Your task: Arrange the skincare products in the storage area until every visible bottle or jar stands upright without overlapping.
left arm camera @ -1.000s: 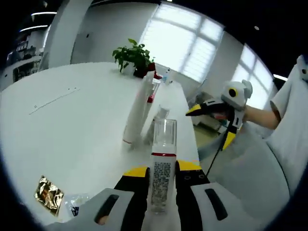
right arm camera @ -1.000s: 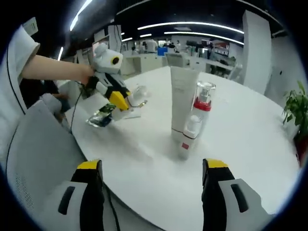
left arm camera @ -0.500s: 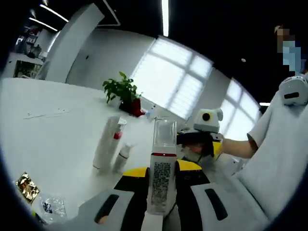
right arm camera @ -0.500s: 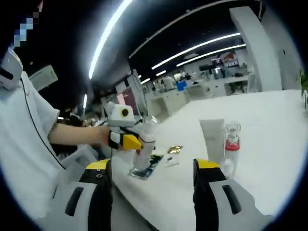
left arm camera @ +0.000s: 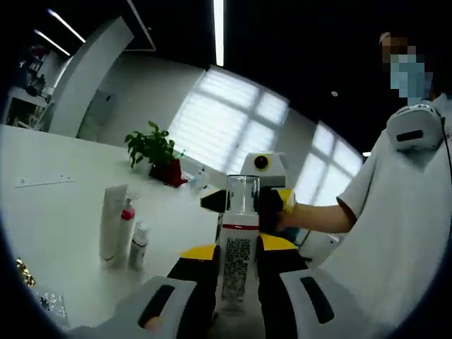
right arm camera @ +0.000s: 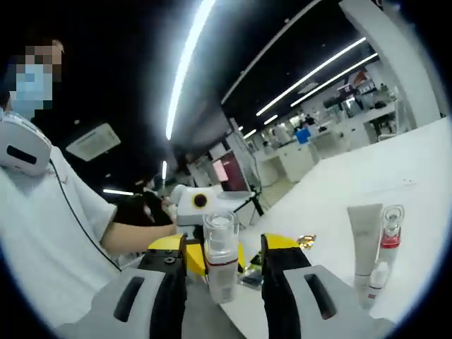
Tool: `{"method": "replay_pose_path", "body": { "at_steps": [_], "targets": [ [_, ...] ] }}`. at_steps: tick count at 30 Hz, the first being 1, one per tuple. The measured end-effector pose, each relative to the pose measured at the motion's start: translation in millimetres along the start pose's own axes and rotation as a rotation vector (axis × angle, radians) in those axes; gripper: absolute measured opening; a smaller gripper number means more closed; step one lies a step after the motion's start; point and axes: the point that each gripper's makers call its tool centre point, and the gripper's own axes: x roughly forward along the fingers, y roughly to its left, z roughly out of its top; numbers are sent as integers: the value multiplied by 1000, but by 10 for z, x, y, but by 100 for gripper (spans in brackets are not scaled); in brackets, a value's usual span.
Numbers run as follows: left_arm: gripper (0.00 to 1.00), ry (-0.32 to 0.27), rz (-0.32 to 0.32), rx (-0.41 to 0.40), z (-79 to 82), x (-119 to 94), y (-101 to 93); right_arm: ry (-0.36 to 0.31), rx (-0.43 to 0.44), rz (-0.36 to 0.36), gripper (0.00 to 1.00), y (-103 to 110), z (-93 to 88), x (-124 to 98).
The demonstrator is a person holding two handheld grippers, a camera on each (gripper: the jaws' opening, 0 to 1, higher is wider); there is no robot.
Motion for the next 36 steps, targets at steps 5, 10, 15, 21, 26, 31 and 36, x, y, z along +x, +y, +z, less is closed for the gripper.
{"method": "replay_pose_path", "body": {
  "at_steps": [5,10,15,21,26,31,36],
  "targets": [
    [24,-17,0,-12,1,11,-44,21,-7,40,20,88,-20,35],
    [24,-40,-2,-17,39,28,-60,1,-13,56,19,142,26,8],
    [25,-42,19,26,89,52,-57,26,-98,59,18,149,79,-27],
    [24,103,87,200,-35,85,-35,167,-233,70,18,160,-57,-12],
    [23,205,137,299,-135,74,38,205,-263,75,18,129,-143,28],
    [25,354,170,419,-292,121,64,222,-279,80,18,94,-174,46],
    [25,394,192,429,-318,159,151,247,-300,75,18,-8,-214,14]
  ]
}}
